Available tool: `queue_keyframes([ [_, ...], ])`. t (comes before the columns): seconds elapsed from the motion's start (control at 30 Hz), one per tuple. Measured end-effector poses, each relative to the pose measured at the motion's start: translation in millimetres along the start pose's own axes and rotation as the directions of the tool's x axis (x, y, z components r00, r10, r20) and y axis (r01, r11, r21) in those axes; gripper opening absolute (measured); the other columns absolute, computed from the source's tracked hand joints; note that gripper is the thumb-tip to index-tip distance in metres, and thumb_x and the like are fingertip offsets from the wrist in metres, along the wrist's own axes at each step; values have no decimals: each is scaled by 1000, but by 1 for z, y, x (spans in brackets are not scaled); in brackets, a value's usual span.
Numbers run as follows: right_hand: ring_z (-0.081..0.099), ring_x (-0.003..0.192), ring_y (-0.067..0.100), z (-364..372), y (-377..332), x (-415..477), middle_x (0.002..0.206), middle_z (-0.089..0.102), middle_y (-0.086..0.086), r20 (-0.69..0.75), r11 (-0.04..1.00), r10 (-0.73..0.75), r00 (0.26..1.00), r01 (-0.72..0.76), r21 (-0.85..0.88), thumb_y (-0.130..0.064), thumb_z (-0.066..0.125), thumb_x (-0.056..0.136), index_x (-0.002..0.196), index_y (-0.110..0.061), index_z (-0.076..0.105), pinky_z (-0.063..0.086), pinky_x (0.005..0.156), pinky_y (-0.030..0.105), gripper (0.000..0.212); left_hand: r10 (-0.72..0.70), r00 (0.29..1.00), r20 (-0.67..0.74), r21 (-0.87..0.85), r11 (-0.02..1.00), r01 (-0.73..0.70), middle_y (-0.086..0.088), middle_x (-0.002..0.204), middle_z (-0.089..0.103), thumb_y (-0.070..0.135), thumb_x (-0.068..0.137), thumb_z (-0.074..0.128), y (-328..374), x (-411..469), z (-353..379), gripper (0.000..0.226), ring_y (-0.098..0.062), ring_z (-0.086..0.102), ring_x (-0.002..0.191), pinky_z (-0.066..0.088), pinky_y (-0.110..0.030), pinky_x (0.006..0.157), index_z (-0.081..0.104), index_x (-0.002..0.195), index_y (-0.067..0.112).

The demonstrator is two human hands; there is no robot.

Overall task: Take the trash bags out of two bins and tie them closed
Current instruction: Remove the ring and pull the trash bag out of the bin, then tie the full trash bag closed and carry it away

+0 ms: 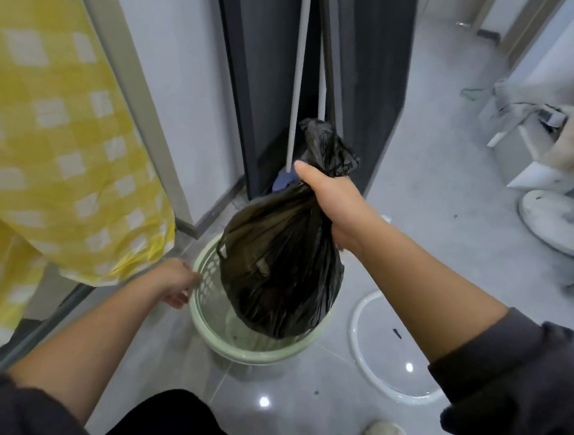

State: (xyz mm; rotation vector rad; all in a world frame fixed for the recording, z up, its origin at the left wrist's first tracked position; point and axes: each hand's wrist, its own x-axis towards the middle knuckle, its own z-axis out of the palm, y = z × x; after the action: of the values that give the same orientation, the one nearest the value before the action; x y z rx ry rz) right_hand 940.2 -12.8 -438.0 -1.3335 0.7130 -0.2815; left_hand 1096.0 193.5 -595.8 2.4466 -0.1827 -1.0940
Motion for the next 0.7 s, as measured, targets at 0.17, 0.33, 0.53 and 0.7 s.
queue_keyframes([
  [0.17,68,88,22,-26,-33,-23,94,69,4,-61,993,-77,995,83,90,-33,66,86,116,-15,60,57,82,37,36,322,933,-158,385,891,-242,-15,127,53,35,86,61,48,-28,1,49,-31,54,113,44,-33,87,49,125,9],
  [0.33,68,88,22,-55,-54,-46,86,68,0,-118,986,-112,987,125,107,-33,65,87,113,-15,61,56,86,40,32,452,887,95,11,890,-455,-13,102,65,13,93,46,111,-84,24,21,-31,65,86,56,-39,67,55,112,14],
  [0.53,66,98,24,-110,-55,-66,100,67,3,-230,970,-144,963,183,160,-30,64,89,114,-16,58,53,91,44,30,412,868,278,-466,848,-253,-3,76,61,19,97,39,162,-118,82,25,-14,62,59,56,-33,58,62,86,15],
  [0.7,64,105,30,-166,-28,-75,115,66,11,-362,973,-101,927,167,157,-38,70,79,118,-17,56,50,96,48,46,401,844,356,-495,847,-194,-3,73,60,28,98,37,191,-128,145,32,-17,60,61,53,-29,53,61,79,15],
])
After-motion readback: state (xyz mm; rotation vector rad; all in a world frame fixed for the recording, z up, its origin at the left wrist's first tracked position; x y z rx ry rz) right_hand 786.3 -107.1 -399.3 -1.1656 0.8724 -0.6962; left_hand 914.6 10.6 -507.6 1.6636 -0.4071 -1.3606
